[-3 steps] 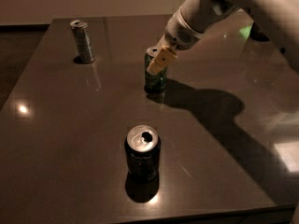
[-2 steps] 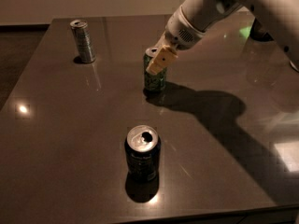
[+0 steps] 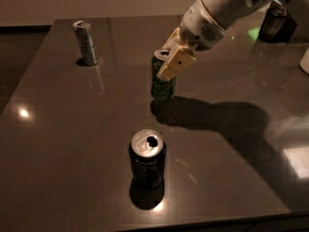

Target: Move green can near pepsi can

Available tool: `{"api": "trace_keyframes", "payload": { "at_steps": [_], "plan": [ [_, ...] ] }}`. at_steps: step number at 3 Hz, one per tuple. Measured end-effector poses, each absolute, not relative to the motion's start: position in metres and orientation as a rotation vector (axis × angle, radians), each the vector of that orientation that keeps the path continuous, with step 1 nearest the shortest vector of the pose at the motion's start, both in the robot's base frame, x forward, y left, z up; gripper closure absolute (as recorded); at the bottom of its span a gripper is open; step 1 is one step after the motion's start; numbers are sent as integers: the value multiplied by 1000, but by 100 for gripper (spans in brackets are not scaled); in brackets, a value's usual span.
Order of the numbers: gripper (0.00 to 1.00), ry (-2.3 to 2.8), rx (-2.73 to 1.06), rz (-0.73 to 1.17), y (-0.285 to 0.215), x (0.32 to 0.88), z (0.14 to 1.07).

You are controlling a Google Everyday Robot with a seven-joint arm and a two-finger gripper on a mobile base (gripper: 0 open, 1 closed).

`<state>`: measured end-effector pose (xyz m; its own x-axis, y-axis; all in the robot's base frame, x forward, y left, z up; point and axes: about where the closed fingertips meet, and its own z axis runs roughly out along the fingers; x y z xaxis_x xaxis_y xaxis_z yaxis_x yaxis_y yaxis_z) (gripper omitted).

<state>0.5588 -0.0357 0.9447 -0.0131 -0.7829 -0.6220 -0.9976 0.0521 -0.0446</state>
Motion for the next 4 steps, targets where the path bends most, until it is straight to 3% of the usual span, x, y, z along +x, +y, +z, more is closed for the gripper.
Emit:
{"api": "trace_keyframes", "payload": {
  "at_steps": [4],
  "plan": [
    [100, 1468, -2183, 673, -34, 447, 941]
  ]
}}
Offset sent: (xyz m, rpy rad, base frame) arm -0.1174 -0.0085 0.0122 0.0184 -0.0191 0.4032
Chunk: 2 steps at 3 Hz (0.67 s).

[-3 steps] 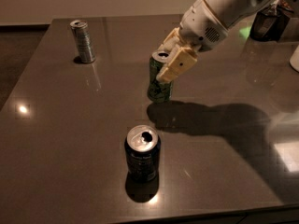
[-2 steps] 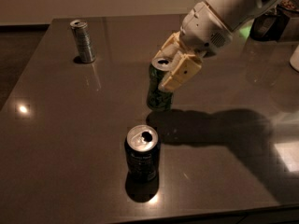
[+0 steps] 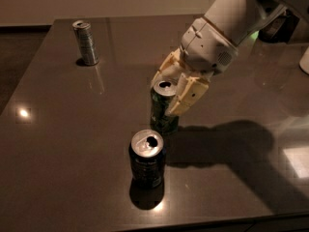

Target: Move green can near pepsi can

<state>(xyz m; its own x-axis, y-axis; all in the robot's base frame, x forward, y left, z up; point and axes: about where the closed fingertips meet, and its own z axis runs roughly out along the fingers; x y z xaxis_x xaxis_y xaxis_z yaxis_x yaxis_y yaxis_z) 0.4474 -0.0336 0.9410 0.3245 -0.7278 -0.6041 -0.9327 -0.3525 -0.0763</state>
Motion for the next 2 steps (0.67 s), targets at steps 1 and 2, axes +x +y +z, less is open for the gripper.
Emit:
{"api": "trace_keyframes", "payload": {
  "at_steps": [1, 2],
  "plan": [
    [100, 1400, -2262, 667, -32, 434, 930],
    [82, 1362, -2295, 645, -33, 427, 923]
  ]
}}
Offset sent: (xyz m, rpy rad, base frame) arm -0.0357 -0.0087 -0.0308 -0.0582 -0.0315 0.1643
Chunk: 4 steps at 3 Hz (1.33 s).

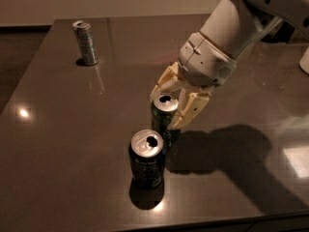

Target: Move green can near pepsi can

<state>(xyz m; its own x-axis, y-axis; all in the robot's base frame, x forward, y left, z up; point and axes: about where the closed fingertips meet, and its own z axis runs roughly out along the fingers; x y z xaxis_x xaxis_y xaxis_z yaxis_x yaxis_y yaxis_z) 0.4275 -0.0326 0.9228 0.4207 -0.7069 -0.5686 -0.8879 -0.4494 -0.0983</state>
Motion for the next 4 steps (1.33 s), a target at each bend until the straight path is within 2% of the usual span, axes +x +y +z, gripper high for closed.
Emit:
{"api": "trace_keyframes", "payload": {
  "at_steps": [2, 3, 4],
  "plan": [
    [35, 1289, -2344, 669, -36, 421, 911],
    [5, 1285, -2332, 652, -33, 425, 912],
    [0, 1283, -2325, 641, -30, 427, 913]
  ]
}}
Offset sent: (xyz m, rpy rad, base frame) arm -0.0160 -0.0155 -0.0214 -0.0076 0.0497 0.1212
